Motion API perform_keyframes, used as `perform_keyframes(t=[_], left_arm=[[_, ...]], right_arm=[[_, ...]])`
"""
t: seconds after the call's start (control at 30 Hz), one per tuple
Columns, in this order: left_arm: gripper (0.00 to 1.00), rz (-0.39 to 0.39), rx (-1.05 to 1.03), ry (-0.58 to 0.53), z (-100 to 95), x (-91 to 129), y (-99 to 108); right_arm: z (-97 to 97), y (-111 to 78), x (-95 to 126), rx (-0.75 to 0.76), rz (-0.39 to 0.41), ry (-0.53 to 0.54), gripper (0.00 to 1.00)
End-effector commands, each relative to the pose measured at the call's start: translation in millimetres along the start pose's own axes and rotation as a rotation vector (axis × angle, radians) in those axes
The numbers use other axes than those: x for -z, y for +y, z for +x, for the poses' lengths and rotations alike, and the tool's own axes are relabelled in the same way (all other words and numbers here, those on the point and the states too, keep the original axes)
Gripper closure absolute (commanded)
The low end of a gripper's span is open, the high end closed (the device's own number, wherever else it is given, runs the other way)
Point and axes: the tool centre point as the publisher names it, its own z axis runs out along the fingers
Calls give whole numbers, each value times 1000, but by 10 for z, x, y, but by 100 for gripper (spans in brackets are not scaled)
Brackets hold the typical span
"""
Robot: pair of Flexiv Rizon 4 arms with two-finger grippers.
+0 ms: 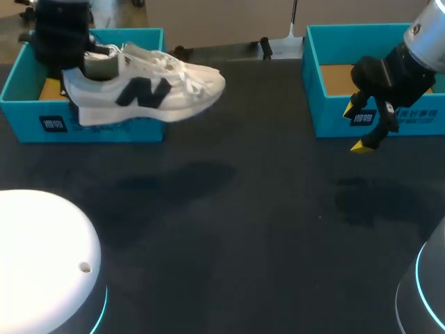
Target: Take the shoe out of the shoebox, open the shoe tongue, remove and reinsert the insole, then place the shoe into the shoebox
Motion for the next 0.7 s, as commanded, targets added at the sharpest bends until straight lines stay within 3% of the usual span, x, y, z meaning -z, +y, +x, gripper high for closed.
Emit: perform_keyframes(t=[0.03, 0.4, 0.7], left_arm=[[100, -46, -10, -1, -136, -3, -183], [100, -58, -70, -42, -562, -62, -671], [100, -79, -93, -94, -941, -228, -895]], right_arm=[[-1, 1, -6, 0, 2, 0, 0], [-1, 1, -6, 0, 2, 0, 0], [-1, 1, -6, 0, 2, 0, 0]])
